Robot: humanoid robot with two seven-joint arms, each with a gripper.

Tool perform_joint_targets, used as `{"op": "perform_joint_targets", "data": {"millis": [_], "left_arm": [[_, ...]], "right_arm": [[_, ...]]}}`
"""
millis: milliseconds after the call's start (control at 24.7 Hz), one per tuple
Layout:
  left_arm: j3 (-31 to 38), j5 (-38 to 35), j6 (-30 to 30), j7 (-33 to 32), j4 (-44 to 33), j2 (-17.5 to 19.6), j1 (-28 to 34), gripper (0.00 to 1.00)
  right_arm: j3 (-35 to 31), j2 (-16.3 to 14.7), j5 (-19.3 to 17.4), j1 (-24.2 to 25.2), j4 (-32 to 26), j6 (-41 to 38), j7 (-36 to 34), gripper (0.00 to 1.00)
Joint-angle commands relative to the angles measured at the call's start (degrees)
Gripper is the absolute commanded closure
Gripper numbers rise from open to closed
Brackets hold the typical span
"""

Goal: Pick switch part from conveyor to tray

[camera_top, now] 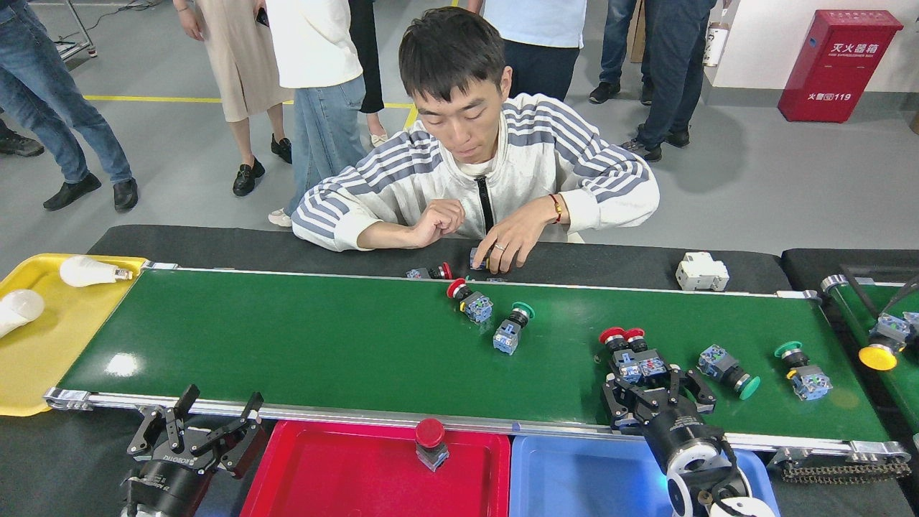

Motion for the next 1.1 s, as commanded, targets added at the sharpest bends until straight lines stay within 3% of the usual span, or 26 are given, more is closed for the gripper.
{"op": "perform_joint_targets", "data": {"millis": [0,81,243,284,324,365,406,446,568,771,933,1055], "left_arm": [[0.0,-0.2,0.1,0.2,-0.5,0.5,-0.9,0.0],[0.0,-0.2,0.1,0.2,-0.4,0.5,-1.1,0.0],[0.0,-0.2,0.1,0.1,-0.4,0.4,-1.9,0.0],[0.0,-0.2,0.1,0.1,-0.4,0.3,-1.9,0.0],[0.0,-0.2,0.1,0.1,-0.5,0.2,-2.0,0.0],[-0.1,-0.2,0.1,0.1,-0.6,0.2,-2.3,0.0],[-0.2,-0.3,0.1,0.0,-0.6,0.1,-2.9,0.0],[-1.3,-0.7,0.1,0.0,-0.6,0.0,-4.2,0.0],[-9.6,-2.5,0.2,-0.3,0.0,0.2,-10.3,0.0],[-20.6,-3.1,0.3,-2.0,1.3,-0.3,-13.9,0.0],[-25.1,-3.1,0.7,-2.1,4.8,-1.5,-15.7,0.0],[-25.3,-4.5,1.0,-3.8,9.7,-3.6,-18.0,0.0]], "right_arm": [[0.5,-0.5,-0.2,-0.3,-1.8,-1.7,-0.8,0.93],[0.7,-0.4,-0.2,1.2,-6.5,-6.1,-0.9,0.93],[2.1,0.6,-0.3,8.7,-16.7,-24.1,-1.1,0.89],[3.8,1.7,-0.3,9.4,-17.5,-28.5,-1.2,0.83],[5.6,2.9,-0.2,9.5,-17.5,-30.3,-1.1,0.64],[8.0,4.1,0.0,9.6,-17.2,-30.3,-1.1,0.31],[10.1,4.8,0.1,9.6,-17.1,-30.2,-1.0,0.05],[12.3,5.3,0.2,9.5,-16.9,-30.0,-0.9,0.0],[16.6,5.4,0.2,9.3,-15.8,-30.0,-0.8,0.0],[15.7,5.2,-0.6,9.4,-16.9,-30.1,-1.3,0.0],[-2.4,5.6,-6.4,14.1,-19.2,-30.0,-1.3,0.01],[-17.5,9.7,-6.9,19.2,-21.2,-25.9,-1.4,0.02]]}}
